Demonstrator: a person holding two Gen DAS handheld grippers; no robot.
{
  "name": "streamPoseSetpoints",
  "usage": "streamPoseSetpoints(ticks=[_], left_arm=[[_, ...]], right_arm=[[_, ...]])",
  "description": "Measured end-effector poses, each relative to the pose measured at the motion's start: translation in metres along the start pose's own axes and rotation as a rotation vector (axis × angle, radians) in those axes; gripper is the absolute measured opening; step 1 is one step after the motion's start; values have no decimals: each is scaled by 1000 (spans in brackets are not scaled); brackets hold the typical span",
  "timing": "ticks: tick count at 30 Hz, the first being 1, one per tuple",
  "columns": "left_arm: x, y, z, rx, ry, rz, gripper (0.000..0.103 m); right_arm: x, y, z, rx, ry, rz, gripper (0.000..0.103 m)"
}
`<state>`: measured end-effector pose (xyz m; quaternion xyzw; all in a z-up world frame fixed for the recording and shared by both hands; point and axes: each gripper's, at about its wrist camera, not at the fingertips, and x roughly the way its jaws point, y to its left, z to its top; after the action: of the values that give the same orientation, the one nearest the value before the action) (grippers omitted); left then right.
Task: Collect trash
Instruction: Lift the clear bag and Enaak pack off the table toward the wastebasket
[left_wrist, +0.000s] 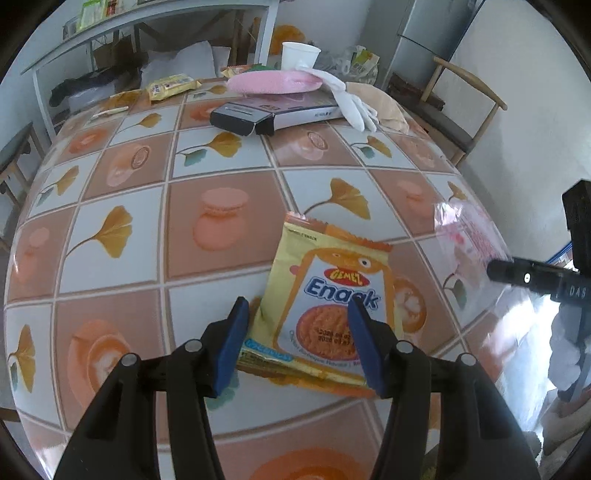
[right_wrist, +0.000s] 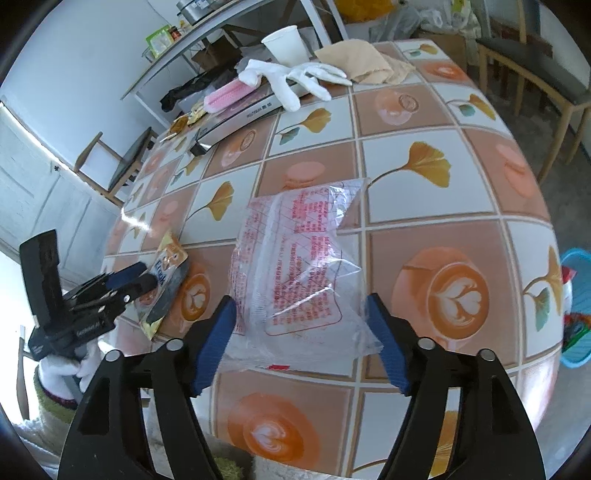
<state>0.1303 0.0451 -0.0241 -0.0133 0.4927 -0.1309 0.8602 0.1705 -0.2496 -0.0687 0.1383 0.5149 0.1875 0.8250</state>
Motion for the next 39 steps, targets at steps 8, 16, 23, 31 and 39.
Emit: streamPoseSetpoints(ticks=[8,16,23,31,39], left_arm=[[3,-27,-11,133,8,117,53],[2,-36,-16,129,-27,154,42],[0,-31,-17,90,-42,131,7],[-6,-25,-16,30,-81,93,2],[-22,-22,-3,-7,-158,74,1]], right_arm=[[-1,3,7,-11,-30,-39,77],[-1,5,5,-22,-39,-92,79],[3,4,3,-10,-37,-114,79],[11,10,0,-32,-34,-161,65],[10,10,-3,-39,-60,-218,51]])
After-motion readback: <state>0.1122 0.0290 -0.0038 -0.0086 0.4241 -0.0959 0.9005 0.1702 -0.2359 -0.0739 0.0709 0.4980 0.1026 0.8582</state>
